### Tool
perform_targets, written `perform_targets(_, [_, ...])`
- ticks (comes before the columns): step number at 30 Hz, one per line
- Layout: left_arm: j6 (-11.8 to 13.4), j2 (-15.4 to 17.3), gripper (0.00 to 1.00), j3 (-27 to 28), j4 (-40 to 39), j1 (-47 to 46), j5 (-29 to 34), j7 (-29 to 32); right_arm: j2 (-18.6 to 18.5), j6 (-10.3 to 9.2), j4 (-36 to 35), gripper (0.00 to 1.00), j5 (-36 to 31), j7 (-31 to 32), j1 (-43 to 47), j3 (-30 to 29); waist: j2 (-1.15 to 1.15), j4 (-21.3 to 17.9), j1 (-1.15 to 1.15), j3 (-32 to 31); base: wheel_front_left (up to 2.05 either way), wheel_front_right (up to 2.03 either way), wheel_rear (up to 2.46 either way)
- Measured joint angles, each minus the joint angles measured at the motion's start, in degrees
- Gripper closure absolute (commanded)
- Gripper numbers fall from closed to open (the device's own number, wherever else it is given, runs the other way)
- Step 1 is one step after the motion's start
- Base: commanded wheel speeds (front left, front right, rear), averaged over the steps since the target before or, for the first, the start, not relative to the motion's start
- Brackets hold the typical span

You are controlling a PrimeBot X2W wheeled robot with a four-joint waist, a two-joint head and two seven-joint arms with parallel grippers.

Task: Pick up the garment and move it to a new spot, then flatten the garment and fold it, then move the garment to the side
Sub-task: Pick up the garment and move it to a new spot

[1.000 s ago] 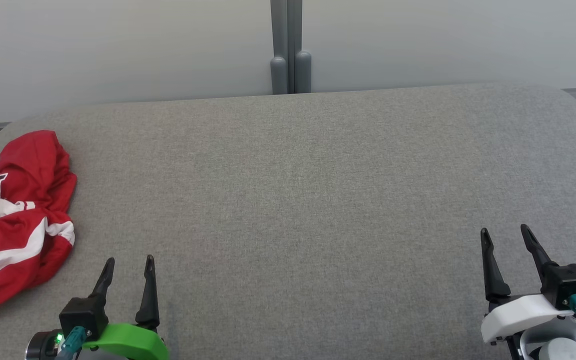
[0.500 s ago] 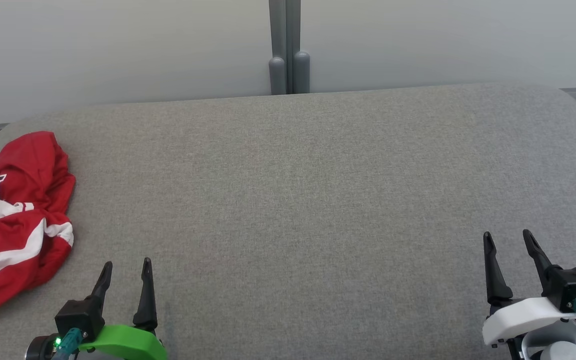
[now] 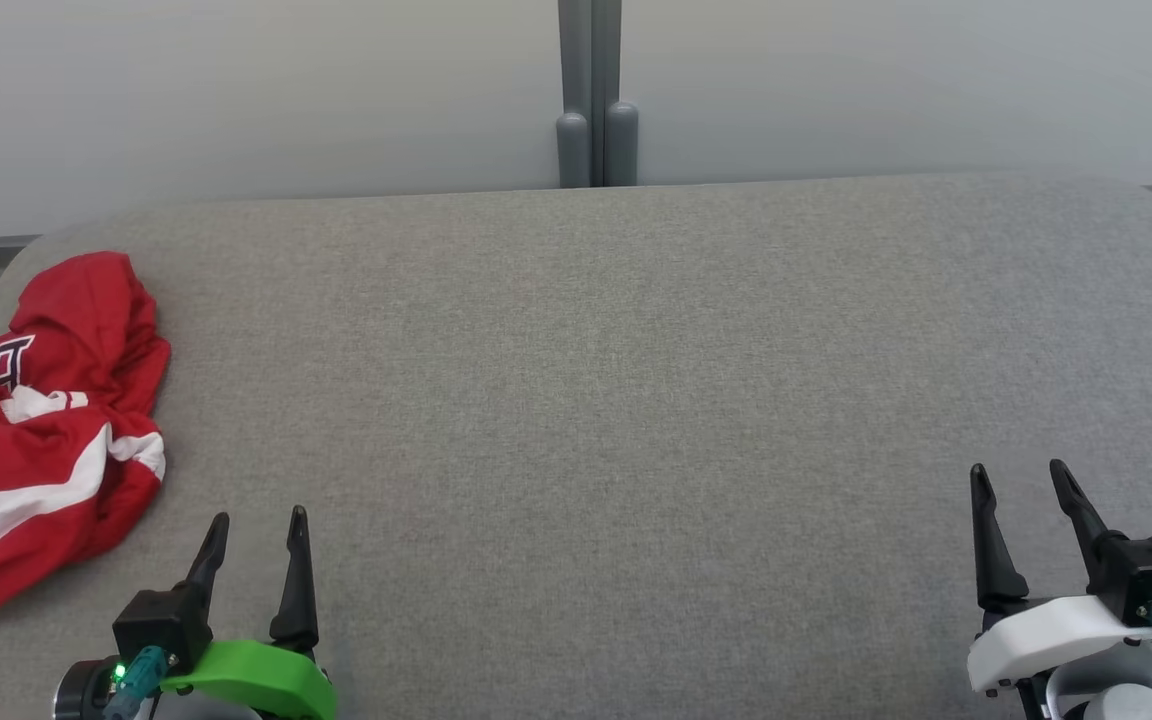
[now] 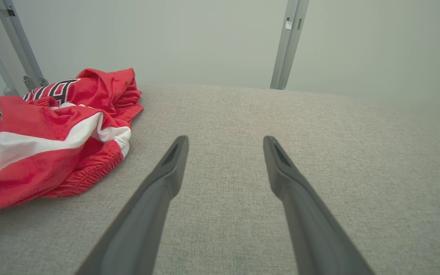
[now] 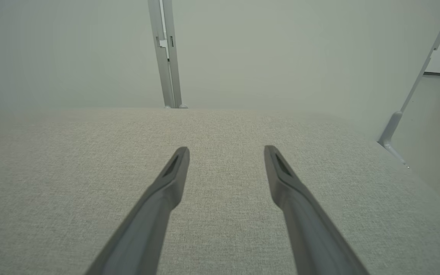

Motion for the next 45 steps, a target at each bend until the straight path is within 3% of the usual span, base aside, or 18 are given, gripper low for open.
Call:
perform_targets(10, [0.34, -0.03, 0.00, -0.10, 0.05, -0.58, -0.15, -0.01, -0.18, 0.01, -0.38, 0.00, -0.38, 0.00, 0.43, 1.53, 0.00, 5.80, 0.00, -0.11, 0.00, 0.00, 0.00])
perform_targets(29, [0.78, 0.23, 0.00, 7.37, -1.46, 3.13, 0.77, -0.01, 0.30, 0.02, 1.51, 0.00, -0.58, -0.01, -3.31, 8.45, 0.00, 25.85, 0.00, -0.25, 0.00, 0.00, 0.00])
perform_targets(37, [0.54, 0.12, 0.00, 7.51, -1.24, 2.01, -0.19, -0.01, -0.60, 0.02, -0.77, 0.00, -0.26, 0.00, -3.35, 6.34, 0.00, 27.95, 0.00, 2.25, 0.00, 0.00, 0.00])
perform_targets(45, [0.18, 0.08, 0.00, 7.00, 5.53, -10.93, -6.15, -0.01, -4.71, 0.02, -4.63, 0.00, -0.91, -0.01, -8.00, 7.28, 0.00, 26.98, 0.00, 8.51, 0.00, 0.00, 0.00])
